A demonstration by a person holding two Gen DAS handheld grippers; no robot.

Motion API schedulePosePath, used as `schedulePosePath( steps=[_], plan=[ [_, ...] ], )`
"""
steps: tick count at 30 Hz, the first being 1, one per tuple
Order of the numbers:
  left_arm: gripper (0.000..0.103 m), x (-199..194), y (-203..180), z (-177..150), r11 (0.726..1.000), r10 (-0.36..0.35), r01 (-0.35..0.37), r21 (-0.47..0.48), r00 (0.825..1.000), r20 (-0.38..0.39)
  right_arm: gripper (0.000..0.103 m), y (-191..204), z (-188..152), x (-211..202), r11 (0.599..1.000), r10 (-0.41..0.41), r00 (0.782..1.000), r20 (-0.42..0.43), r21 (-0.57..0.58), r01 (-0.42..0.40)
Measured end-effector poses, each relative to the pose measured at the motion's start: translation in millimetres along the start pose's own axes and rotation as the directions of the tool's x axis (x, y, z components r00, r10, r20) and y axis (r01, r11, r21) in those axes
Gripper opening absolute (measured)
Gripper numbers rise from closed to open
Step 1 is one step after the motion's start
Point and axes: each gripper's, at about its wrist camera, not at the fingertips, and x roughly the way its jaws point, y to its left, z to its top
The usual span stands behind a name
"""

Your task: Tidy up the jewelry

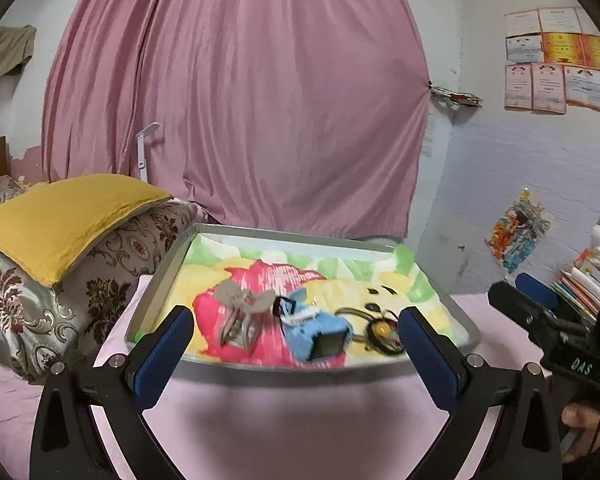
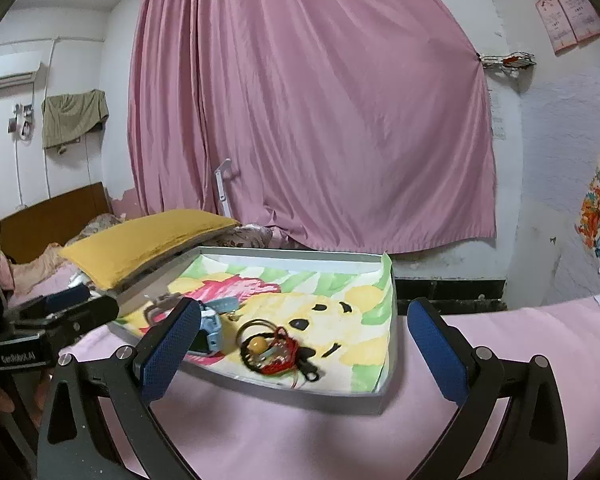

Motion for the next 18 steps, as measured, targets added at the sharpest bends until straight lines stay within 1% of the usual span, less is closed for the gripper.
schedulePosePath(
  steps=[5,9,14,18],
  plan=[
    [0.102,-26,-1,-9,1.000,-0.001,0.001,0.019,1.000,0.019,0.101,7,-7,-29,1.000,0.012,1.000,0.011,0.001,-0.012],
    [0.102,-48,-1,-17,1.000,-0.003,0.002,0.018,1.000,0.030,0.101,11,-14,-51,1.000,0.023,1.000,0.003,0.011,-0.023],
    [0.102,-68,-1,-29,1.000,0.000,-0.001,0.017,0.999,0.038,0.101,19,-26,-77,0.999,0.037,0.999,0.004,0.006,-0.037],
    [0.102,-79,-1,-39,1.000,0.008,-0.008,0.016,0.999,0.045,0.101,25,-36,-93,1.000,0.028,0.999,0.020,-0.009,-0.028]
  ],
)
